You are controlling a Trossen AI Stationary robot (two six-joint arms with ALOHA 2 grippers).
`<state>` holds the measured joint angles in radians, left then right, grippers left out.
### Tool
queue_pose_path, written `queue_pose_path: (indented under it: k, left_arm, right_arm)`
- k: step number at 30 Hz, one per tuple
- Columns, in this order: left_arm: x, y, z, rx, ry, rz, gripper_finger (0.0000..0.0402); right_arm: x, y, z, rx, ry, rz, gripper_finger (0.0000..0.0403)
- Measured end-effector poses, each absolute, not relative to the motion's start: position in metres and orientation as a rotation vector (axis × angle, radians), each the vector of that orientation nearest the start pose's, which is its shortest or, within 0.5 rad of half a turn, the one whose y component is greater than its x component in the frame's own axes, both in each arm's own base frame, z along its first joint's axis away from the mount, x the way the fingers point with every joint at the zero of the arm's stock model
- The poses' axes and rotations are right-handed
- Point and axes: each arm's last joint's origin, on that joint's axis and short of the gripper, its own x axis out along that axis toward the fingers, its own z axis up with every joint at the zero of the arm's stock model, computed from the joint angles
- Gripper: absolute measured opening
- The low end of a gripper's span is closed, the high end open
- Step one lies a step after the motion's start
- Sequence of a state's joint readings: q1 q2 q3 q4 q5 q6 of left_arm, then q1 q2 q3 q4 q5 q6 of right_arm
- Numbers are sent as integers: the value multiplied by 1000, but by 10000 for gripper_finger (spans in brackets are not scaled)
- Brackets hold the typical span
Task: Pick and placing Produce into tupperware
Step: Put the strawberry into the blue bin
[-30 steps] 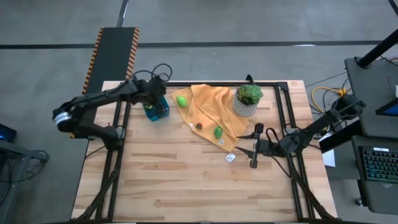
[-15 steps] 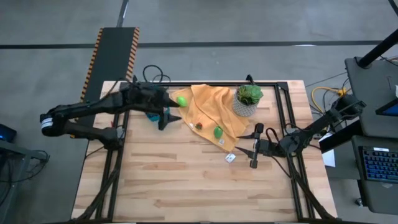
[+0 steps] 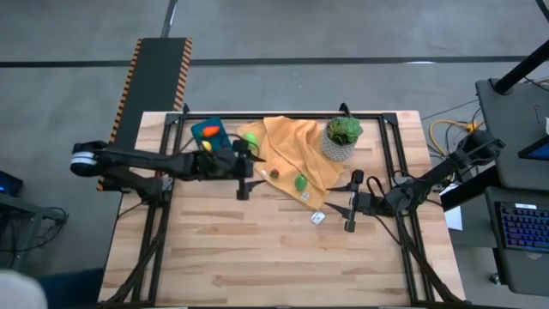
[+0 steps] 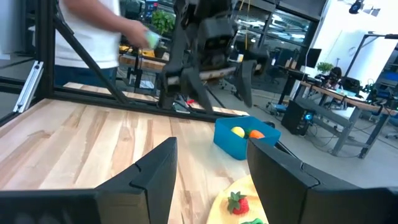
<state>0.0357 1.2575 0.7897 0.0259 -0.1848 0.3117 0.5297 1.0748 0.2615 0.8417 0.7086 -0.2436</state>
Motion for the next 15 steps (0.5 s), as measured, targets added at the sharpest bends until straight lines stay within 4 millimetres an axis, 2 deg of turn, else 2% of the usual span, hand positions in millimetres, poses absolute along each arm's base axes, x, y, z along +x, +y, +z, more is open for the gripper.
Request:
queue_pose_path:
  k: [6,15]
  left_arm:
    - [288,16,221,363,602,154,281]
    - [311,17,177,436,706,218,280]
  right_arm:
    - [179,83,201,-222,-2,-181,187]
    - [179,83,201,-222,-2,-181,187]
